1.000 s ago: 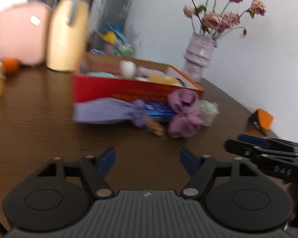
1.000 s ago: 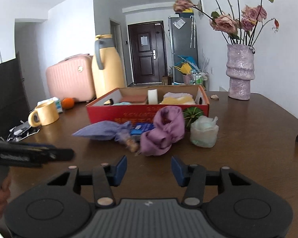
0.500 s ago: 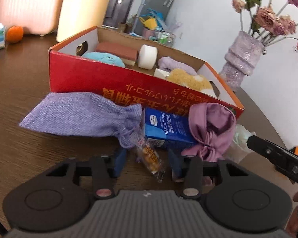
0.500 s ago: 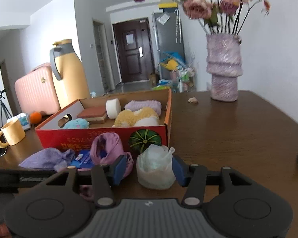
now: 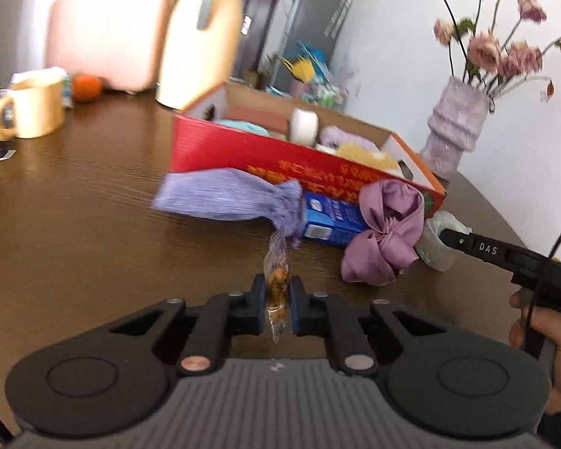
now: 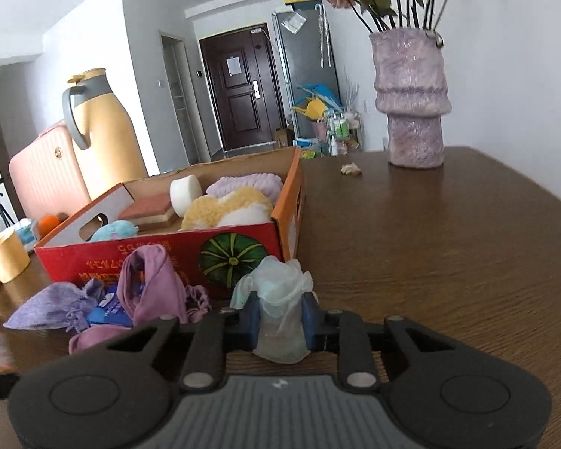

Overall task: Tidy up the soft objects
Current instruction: 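Carry the bag and snack packet into the box and open both grippers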

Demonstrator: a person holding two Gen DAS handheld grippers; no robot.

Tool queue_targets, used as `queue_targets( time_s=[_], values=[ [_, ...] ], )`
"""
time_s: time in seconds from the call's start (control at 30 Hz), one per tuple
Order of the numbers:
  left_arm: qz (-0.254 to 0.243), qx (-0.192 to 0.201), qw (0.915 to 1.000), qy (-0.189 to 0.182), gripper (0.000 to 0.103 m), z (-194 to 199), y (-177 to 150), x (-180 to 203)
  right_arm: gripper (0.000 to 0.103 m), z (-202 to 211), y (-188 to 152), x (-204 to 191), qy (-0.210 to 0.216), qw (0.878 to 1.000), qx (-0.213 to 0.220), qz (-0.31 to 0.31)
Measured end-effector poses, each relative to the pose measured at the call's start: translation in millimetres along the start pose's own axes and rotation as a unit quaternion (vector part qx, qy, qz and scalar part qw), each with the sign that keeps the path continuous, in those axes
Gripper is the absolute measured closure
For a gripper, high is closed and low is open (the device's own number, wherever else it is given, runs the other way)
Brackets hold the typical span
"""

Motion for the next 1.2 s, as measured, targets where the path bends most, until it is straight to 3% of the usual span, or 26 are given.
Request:
queue_targets(
  time_s=[0.17, 0.3, 0.53, 0.67, 0.77, 0.87, 0.97, 1.07, 1.2],
  values=[
    [0.01, 0.028, 0.9993, 0.022, 0.09, 35, 9, -21, 0.085, 6, 3, -9, 0.008, 1.0, 0.013, 0.023],
    [-0.005, 0.055, 0.9984, 0.01, 0.09, 58, 25, -28, 0.086, 33, 16, -9, -0.014, 0.999, 0.047, 0.019],
    [-0.063, 0.067, 0.9929, -0.076, 0.09, 71, 38, -4, 0.086, 140, 7, -55, 0.057, 0.997, 0.057, -0.006],
    [-0.078, 0.068, 0.9855, -0.134, 0.09, 73, 38, 10, 0.086, 176, -6, -90, 0.079, 0.995, 0.052, -0.011],
    [-0.081, 0.065, 0.9835, -0.148, 0.09, 69, 41, 3, 0.086, 185, 0, -105, 0.077, 0.995, 0.067, -0.019],
    [-0.077, 0.076, 0.9816, -0.157, 0.09, 62, 53, -5, 0.086, 178, 8, -114, 0.071, 0.995, 0.074, -0.011],
    [-0.07, 0.085, 0.9773, -0.18, 0.09, 36, 85, -7, 0.085, 154, 25, -121, 0.083, 0.994, 0.075, -0.006],
    [-0.055, 0.058, 0.976, -0.203, 0.09, -13, 120, -3, 0.085, 106, 56, -126, 0.099, 0.993, 0.068, 0.021],
    [-0.036, 0.017, 0.9844, -0.171, 0.09, -106, 160, 1, 0.085, 9, 93, -134, 0.129, 0.991, 0.009, 0.044]
  ],
)
Point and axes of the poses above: each gripper's, at about its wrist camera, not at the fingertips, and z roughly against the way its jaws point, x to its right, y to its top, the point moved 7 cm from there along -z, roughly the way its jaws point, and after that the axes turned 14 degrees about x, right-handed, at the moved point
